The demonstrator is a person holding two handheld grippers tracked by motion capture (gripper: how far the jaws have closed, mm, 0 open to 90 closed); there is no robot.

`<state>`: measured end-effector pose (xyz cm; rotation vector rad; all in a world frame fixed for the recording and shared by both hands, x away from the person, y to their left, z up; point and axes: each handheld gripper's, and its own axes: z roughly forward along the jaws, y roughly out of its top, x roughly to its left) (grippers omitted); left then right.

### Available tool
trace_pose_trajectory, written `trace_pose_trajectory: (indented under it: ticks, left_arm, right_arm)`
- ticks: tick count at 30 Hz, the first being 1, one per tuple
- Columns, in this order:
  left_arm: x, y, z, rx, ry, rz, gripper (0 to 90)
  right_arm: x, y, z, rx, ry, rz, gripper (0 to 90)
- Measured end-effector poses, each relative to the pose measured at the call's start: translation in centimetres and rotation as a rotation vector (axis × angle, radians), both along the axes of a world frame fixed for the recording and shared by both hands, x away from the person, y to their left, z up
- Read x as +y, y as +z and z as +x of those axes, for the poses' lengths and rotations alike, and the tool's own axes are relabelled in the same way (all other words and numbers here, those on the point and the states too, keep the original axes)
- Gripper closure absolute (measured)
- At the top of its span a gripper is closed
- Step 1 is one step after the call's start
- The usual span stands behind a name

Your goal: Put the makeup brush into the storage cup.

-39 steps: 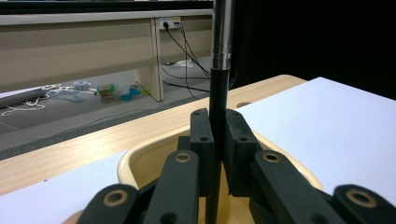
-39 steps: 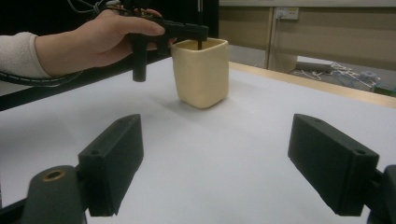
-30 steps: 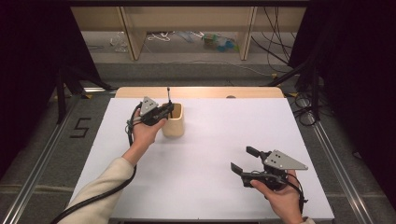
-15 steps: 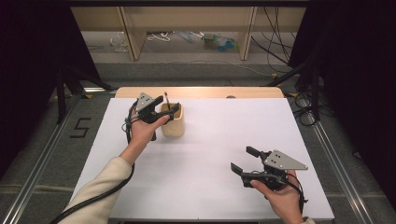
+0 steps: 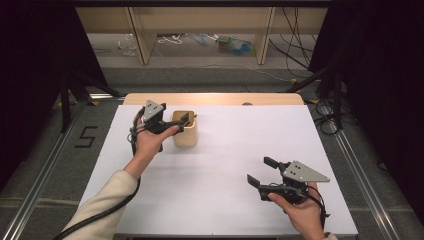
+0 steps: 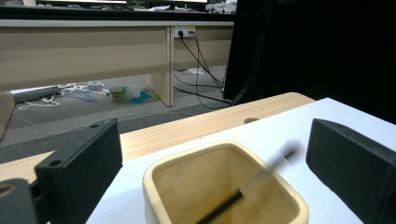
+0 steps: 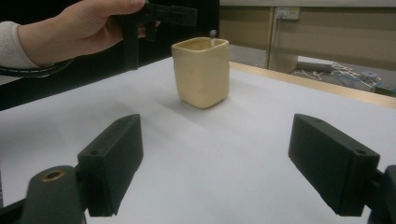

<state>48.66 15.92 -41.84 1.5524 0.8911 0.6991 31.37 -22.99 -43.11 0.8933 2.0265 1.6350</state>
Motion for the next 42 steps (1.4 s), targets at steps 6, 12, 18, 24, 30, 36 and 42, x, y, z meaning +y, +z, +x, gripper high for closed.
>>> trace_pose_trajectory:
  ticks: [6,12,18,24,30,36,42]
  left_arm:
    - [0.8,0.3,-0.9,-0.002,-0.015,0.004,2.5]
    - [1.4,0.3,-2.2,0.014,0.001,-0.014,3.9]
    - [1.8,0.4,-3.5,0.018,-0.014,-0.016,2.5]
    - [2.2,0.3,-4.6,0.007,-0.029,-0.029,2.6]
    - [2.2,0.5,-5.7,-0.017,-0.066,-0.022,2.9]
    - [2.4,0.4,-6.7,-0.030,-0.090,-0.017,2.8]
    - [2.0,0.4,-7.7,-0.045,-0.117,-0.004,2.8]
  right_arm:
    - [-0.1,0.1,-0.1,0.005,-0.008,-0.022,18.9]
    - [-0.1,0.1,-0.1,0.005,-0.004,-0.014,18.9]
    - [-0.1,0.1,-0.1,0.005,-0.004,-0.015,18.8]
    - [-0.1,0.1,-0.1,0.003,-0.010,-0.020,18.7]
    - [-0.2,0.2,-0.1,0.006,-0.005,-0.017,18.6]
    - [-0.1,0.2,-0.1,0.004,-0.004,-0.015,18.5]
    - [0.0,0.2,-0.1,0.005,-0.005,-0.014,18.5]
